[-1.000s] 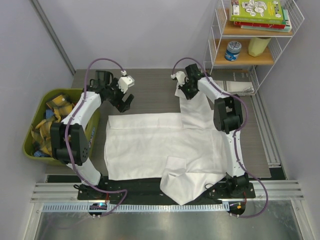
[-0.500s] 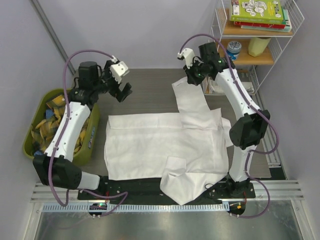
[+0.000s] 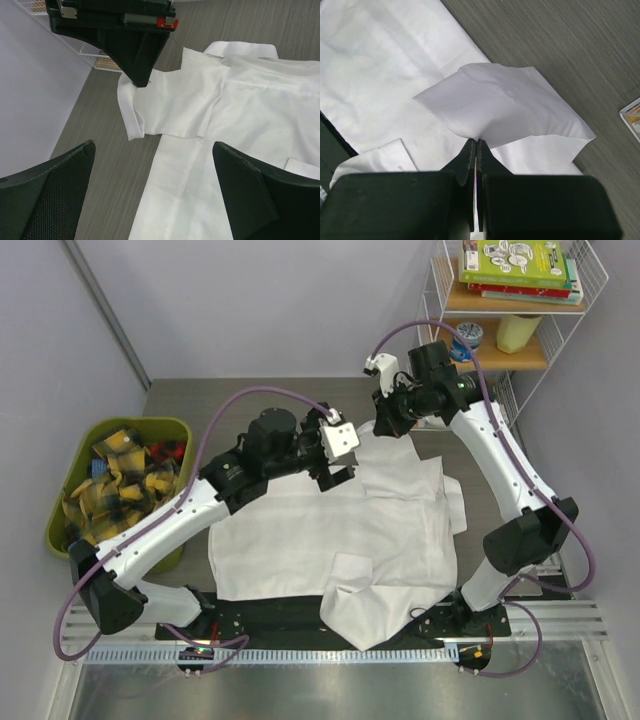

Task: Fold and stack the long sleeve shirts
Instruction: Fold the shirt

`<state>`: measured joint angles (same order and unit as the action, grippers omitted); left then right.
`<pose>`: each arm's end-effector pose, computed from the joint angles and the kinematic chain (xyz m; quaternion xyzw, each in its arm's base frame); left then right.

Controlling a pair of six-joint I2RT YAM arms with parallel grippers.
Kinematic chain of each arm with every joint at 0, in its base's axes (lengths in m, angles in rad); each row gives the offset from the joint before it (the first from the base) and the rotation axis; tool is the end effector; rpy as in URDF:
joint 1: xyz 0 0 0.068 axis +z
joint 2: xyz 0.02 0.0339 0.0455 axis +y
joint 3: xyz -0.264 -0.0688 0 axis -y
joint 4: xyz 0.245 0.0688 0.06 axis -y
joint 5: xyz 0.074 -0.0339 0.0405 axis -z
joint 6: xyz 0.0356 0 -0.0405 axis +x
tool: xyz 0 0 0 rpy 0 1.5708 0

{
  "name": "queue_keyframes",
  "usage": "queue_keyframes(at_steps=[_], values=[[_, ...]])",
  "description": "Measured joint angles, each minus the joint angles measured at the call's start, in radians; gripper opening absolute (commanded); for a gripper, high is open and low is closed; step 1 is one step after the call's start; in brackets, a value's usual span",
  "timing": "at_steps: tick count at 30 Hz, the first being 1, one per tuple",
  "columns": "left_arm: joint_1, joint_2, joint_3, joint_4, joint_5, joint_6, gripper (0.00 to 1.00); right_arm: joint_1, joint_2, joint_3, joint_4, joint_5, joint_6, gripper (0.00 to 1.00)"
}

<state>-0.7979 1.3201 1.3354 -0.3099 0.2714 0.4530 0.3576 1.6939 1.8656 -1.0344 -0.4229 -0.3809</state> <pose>0.2042 -0.2230 0.4015 0.5313 0.5980 -0.2083 0.5628 0.3254 0.1372 0.3956 -0.3989 0.8290 0.1929 0.3412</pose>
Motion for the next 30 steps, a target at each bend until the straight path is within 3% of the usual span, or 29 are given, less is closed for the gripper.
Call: queue_keyframes(at_steps=[5, 8, 11, 12, 14, 18, 21, 22, 24, 27, 30], values=[[-0.092, 0.056, -0.017, 0.104, -0.142, -0.020, 0.99, 0.006, -0.113, -0.077, 0.004, -0.028, 0.056, 0.01], [-0.119, 0.104, -0.018, 0.150, -0.202, -0.026, 0.91, 0.008, -0.169, -0.105, 0.010, -0.049, 0.081, 0.01], [-0.120, 0.145, -0.018, 0.175, -0.240, -0.024, 0.61, 0.010, -0.215, -0.139, 0.009, -0.077, 0.100, 0.01], [-0.120, 0.156, -0.018, 0.179, -0.251, -0.025, 0.32, 0.011, -0.229, -0.150, 0.008, -0.085, 0.105, 0.01], [-0.119, 0.171, -0.016, 0.179, -0.255, -0.029, 0.00, 0.014, -0.257, -0.175, 0.009, -0.107, 0.117, 0.01], [-0.119, 0.178, 0.023, 0.109, -0.212, -0.027, 0.00, 0.026, -0.316, -0.215, 0.004, -0.135, 0.131, 0.01], [-0.120, 0.161, 0.062, 0.026, -0.133, -0.031, 0.00, 0.027, -0.357, -0.219, -0.005, -0.142, 0.134, 0.36], [-0.121, 0.144, 0.067, -0.013, -0.101, -0.031, 0.00, 0.026, -0.372, -0.219, -0.009, -0.141, 0.134, 0.56], [-0.125, 0.100, 0.067, -0.100, -0.035, -0.029, 0.00, 0.017, -0.408, -0.219, -0.018, -0.139, 0.127, 0.66], [-0.137, 0.023, 0.068, -0.223, 0.069, -0.027, 0.00, -0.019, -0.458, -0.218, -0.025, -0.135, 0.113, 0.67], [-0.158, -0.035, 0.074, -0.322, 0.161, -0.026, 0.00, -0.115, -0.468, -0.214, -0.030, -0.134, 0.090, 0.58]])
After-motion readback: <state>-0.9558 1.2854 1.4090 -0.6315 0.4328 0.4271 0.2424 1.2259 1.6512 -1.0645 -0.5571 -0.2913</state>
